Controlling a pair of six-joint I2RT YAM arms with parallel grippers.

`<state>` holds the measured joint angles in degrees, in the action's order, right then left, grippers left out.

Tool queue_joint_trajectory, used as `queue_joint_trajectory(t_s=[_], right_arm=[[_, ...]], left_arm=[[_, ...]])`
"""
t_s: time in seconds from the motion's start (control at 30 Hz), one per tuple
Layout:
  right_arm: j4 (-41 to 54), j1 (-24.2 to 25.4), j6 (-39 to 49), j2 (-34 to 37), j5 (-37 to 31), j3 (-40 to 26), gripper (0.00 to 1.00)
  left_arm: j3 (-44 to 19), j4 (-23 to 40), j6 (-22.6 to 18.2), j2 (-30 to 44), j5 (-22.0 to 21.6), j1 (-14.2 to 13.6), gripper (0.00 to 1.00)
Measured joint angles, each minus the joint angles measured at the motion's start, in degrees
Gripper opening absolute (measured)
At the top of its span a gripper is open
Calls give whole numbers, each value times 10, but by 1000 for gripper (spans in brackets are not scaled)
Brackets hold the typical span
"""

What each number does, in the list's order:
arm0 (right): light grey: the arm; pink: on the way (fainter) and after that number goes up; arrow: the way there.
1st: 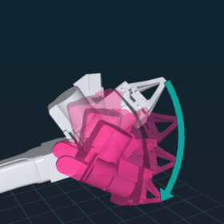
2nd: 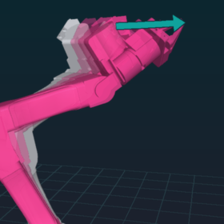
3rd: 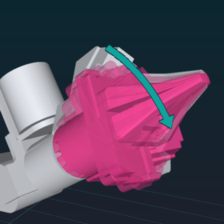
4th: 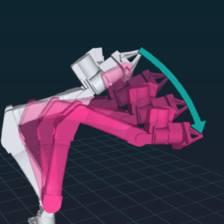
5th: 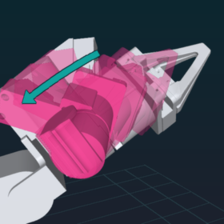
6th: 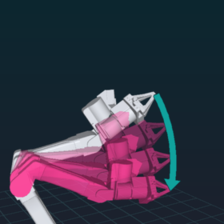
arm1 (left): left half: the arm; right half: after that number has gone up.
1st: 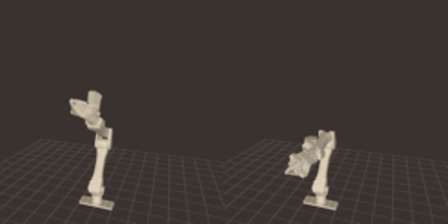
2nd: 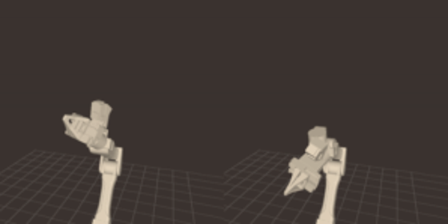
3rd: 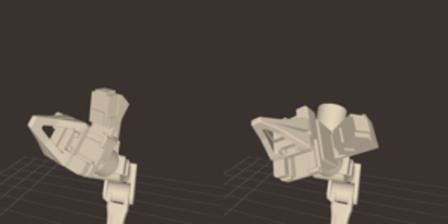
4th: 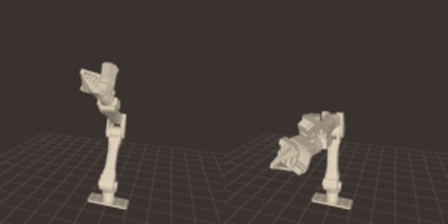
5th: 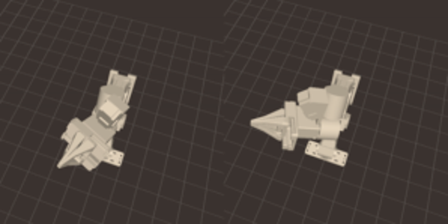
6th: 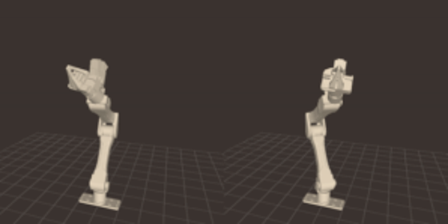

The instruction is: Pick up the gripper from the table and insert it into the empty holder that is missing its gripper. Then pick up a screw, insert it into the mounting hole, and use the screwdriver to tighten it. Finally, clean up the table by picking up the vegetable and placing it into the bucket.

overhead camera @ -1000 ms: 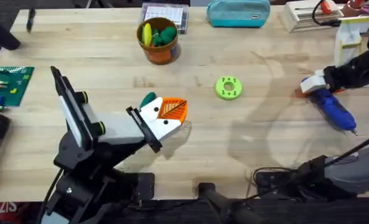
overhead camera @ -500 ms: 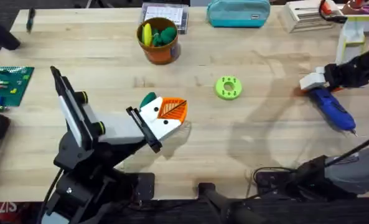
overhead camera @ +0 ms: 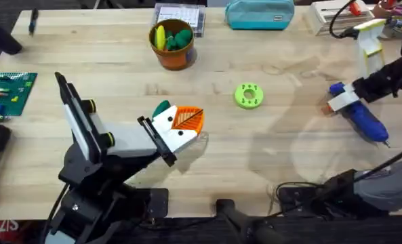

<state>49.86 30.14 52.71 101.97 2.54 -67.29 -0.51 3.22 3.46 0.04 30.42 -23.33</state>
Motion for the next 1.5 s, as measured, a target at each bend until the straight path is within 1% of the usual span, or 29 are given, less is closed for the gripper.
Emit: queue_joint_trajectory(t_s=[0.47,0.53,0.57,0.67,0.73,0.87,0.9,1.17,1.5], right_arm=[[3,-1,72,0,-15,0,869],[3,-1,79,0,-16,0,838],[2,-1,82,0,-17,0,795],[1,-1,89,0,-15,0,609],[0,-1,93,0,-13,0,447],[2,-3,93,0,-12,0,67],[5,-3,91,0,-10,0,31],[15,-3,85,0,-4,1,32],[17,-4,6,0,2,1,32]], left_arm=[[0,0,0,0,0,0,12],[0,0,0,0,0,0,12],[0,0,0,0,0,0,12],[0,0,0,0,0,0,12],[0,0,0,0,0,0,12],[0,0,0,0,0,0,12],[0,0,0,0,0,0,12],[0,0,0,0,0,0,12],[0,0,0,0,0,0,12]])
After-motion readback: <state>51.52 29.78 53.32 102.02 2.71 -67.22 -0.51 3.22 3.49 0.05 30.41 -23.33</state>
